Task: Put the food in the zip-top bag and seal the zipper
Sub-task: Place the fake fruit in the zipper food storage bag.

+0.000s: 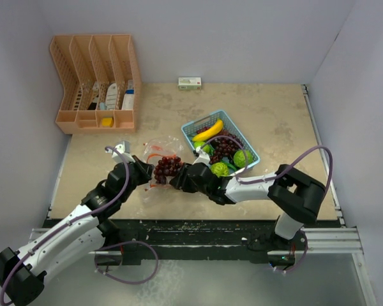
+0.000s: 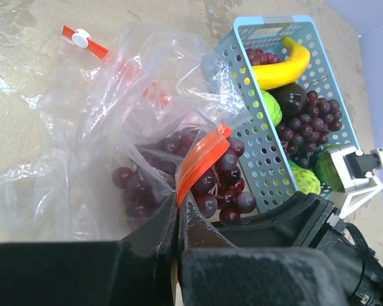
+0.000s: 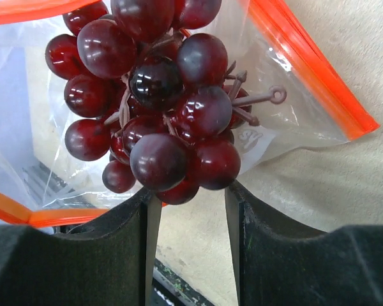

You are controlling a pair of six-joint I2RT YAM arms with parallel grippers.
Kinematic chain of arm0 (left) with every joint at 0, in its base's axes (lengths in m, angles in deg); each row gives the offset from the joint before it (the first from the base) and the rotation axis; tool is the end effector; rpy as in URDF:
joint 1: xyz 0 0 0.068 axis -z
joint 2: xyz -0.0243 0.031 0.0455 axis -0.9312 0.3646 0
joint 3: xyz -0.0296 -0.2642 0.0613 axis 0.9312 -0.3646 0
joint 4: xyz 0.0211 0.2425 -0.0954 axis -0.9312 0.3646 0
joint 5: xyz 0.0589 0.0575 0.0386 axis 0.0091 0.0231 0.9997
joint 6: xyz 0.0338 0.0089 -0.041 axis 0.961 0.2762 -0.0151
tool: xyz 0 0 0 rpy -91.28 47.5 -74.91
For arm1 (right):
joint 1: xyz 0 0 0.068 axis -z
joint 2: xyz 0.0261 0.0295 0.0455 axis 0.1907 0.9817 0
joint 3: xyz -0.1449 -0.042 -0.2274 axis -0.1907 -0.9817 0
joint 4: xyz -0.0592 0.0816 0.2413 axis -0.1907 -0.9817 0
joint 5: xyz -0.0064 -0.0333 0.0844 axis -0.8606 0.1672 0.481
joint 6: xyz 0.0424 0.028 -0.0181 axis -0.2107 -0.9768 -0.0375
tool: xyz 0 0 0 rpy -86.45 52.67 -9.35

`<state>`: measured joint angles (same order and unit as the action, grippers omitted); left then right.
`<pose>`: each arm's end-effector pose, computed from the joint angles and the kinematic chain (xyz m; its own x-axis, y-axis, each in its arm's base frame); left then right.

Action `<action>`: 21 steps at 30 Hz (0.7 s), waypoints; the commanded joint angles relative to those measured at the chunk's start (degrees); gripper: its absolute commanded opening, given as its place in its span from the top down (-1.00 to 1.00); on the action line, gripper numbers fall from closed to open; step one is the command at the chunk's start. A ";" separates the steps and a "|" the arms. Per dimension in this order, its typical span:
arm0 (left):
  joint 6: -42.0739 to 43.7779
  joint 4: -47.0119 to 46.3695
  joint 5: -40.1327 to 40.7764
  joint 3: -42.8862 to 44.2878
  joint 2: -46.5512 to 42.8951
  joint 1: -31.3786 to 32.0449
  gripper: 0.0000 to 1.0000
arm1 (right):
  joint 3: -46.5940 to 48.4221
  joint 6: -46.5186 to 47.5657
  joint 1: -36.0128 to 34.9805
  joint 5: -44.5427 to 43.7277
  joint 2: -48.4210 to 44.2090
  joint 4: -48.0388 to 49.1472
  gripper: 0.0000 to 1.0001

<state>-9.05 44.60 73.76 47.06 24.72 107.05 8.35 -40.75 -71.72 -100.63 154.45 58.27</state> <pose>0.1355 -0.0910 0.2340 -0.4473 -0.5623 -0.6955 -0.0383 0.7889 -0.6133 0.1714 0.2891 0.1687 -0.7722 0.4234 -0.4738 -0.1230 0.6319 0.7652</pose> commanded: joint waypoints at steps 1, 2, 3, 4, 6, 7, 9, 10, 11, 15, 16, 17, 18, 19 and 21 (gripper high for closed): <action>-0.69 -2.05 -0.01 -0.22 -0.93 0.28 1.00 | 1.05 -3.10 -0.09 1.26 -0.49 2.19 0.08; -0.74 -2.12 -0.01 -0.29 -0.87 0.27 1.00 | 1.05 -3.18 -0.09 1.16 -0.45 2.32 0.08; -0.78 -2.24 -0.09 -0.38 -0.86 0.30 1.00 | 1.05 -3.43 -0.05 1.13 -0.31 2.53 0.08; -0.85 -2.26 -0.12 -0.54 -0.77 0.29 1.00 | 1.09 -3.86 -0.03 1.25 -0.01 2.80 0.09; -0.87 -2.39 -0.18 -0.49 -0.80 0.30 1.00 | 1.40 -4.09 -0.08 1.55 1.22 4.06 0.08; -0.91 -2.42 -0.12 -0.45 -0.77 0.32 1.00 | 1.79 -4.05 -0.09 2.02 2.03 4.89 0.09; -0.80 -2.48 -0.18 -0.25 -0.69 0.32 1.00 | 2.63 -4.07 -0.04 2.20 3.80 6.00 0.09; -0.78 -2.48 -0.18 -0.16 -0.71 0.30 1.00 | 3.16 -4.08 -0.08 2.23 4.73 6.14 0.13; -0.89 -2.46 -0.26 -0.17 -0.70 0.24 1.00 | 3.64 -4.24 -0.09 2.53 5.58 6.25 0.18; -1.09 -2.56 -0.62 -0.34 -0.82 0.27 1.00 | 4.10 -4.76 -0.09 1.84 7.81 6.59 0.46; -1.08 -2.53 -0.62 -0.39 -0.90 0.32 1.00 | 3.86 -4.75 -0.02 1.04 7.76 6.58 0.51; -1.05 -2.38 -0.58 -0.42 -0.95 0.27 1.00 | 3.67 -4.50 -0.01 0.11 7.49 6.50 0.62; -1.00 -2.21 -0.50 -0.36 -1.08 0.24 1.00 | 3.48 -3.95 -0.07 -0.97 6.98 6.23 0.80; -0.95 -2.05 -0.45 -0.36 -1.18 0.29 1.00 | 3.52 -3.09 -0.04 -2.43 6.17 5.55 1.00; -0.80 -1.81 -0.36 -0.27 -1.52 0.25 1.00 | 4.45 -0.31 -0.08 -8.17 3.62 1.02 1.00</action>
<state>-9.09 44.57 73.37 46.95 24.39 107.05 10.71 -44.25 -71.72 -99.58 162.25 62.92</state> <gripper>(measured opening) 0.007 0.029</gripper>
